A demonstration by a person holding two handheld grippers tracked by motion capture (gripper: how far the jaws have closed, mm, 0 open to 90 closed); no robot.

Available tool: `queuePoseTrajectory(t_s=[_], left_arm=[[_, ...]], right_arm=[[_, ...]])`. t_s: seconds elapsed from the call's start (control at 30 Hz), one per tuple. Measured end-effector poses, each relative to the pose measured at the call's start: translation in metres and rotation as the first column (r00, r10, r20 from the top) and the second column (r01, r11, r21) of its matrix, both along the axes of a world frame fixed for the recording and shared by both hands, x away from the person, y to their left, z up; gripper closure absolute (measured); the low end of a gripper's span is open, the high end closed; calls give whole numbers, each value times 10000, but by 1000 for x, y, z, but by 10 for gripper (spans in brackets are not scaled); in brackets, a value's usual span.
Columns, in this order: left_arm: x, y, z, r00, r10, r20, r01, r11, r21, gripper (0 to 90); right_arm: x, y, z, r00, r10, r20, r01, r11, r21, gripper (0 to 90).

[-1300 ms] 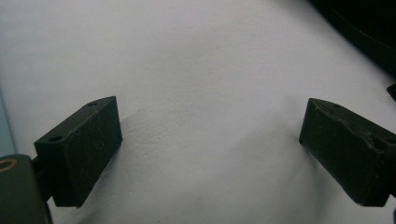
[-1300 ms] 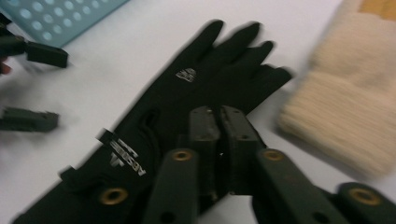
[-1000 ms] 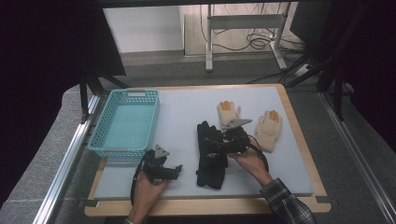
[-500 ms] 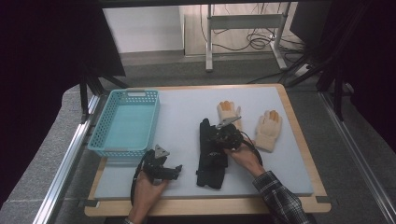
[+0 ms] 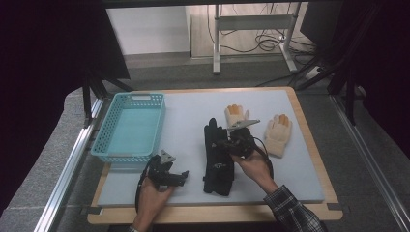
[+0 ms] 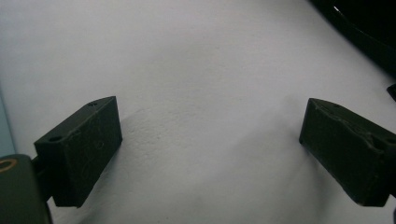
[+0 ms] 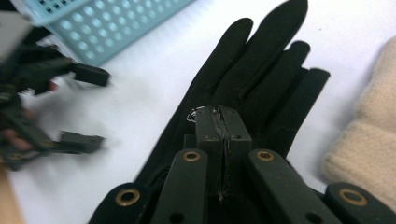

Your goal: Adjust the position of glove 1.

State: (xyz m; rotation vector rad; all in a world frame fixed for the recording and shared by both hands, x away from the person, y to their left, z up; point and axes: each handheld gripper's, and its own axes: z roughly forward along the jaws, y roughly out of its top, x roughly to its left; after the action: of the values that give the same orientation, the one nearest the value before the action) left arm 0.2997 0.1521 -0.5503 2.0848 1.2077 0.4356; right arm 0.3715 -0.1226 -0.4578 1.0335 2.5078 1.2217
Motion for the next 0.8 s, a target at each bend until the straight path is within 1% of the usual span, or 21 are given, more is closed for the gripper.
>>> queuePoseTrajectory(t_s=[0.03,0.13,0.17,0.2,0.27,0.33,0.4,0.43,0.47,0.5,0.53,0.63,0.67,0.7,0.73,0.77,0.8], left_arm=[[0,0,0,10000,0,0,0,10000,0,59],[0,-1,0,10000,59,31,-59,9999,-85,59],[0,-1,0,10000,58,32,-58,9999,-81,59],[0,-1,0,10000,58,32,-57,9999,-82,59],[0,-1,0,10000,81,33,-81,9999,-119,59],[0,0,0,10000,46,18,-46,10000,-77,59],[0,-1,0,10000,54,29,-53,10000,-75,59],[0,-1,0,10000,54,29,-53,10000,-75,59],[0,-1,0,10000,58,24,-58,9999,-83,59],[0,-1,0,10000,88,40,-87,9999,-121,59],[0,-1,0,10000,56,28,-56,10000,-69,59],[0,-1,0,10000,63,36,-63,10000,-74,59],[0,-1,-1,9999,106,40,-105,9998,-139,59],[0,-1,-1,9999,106,40,-105,9998,-139,59],[0,-1,0,10000,67,25,-66,9999,-82,59],[0,-1,0,10000,80,32,-80,9999,-102,59],[0,-1,0,10000,85,36,-85,9999,-108,59]], right_arm=[[0,0,0,10000,0,0,0,10000,0,873],[-11,2,7,10000,-78,-6,78,9998,196,873],[-14,3,9,9999,-128,-52,130,9994,320,874],[-20,5,12,9998,-147,-129,154,9983,554,873],[-26,8,14,9996,-226,-170,238,9969,750,873],[-31,11,13,9991,-357,-224,376,9950,921,873],[-33,12,8,9981,-566,-232,586,9937,958,873],[-33,12,8,9981,-566,-232,586,9937,958,873],[-34,10,-1,9954,-926,-258,946,9913,918,873],[-33,7,-6,9934,-1100,-322,1126,9895,911,872],[-33,4,-11,9908,-1305,-370,1333,9871,883,872],[-32,-6,-26,9804,-1846,-689,1898,9787,778,869],[-31,-10,-30,9782,-1968,-669,2013,9771,692,865],[-31,-10,-30,9782,-1968,-669,2013,9771,692,865],[-31,-13,-34,9755,-2092,-680,2138,9744,694,856],[-30,-18,-40,9776,-1964,-763,2023,9762,787,802],[-29,-19,-42,9795,-1861,-768,1913,9793,660,756]])
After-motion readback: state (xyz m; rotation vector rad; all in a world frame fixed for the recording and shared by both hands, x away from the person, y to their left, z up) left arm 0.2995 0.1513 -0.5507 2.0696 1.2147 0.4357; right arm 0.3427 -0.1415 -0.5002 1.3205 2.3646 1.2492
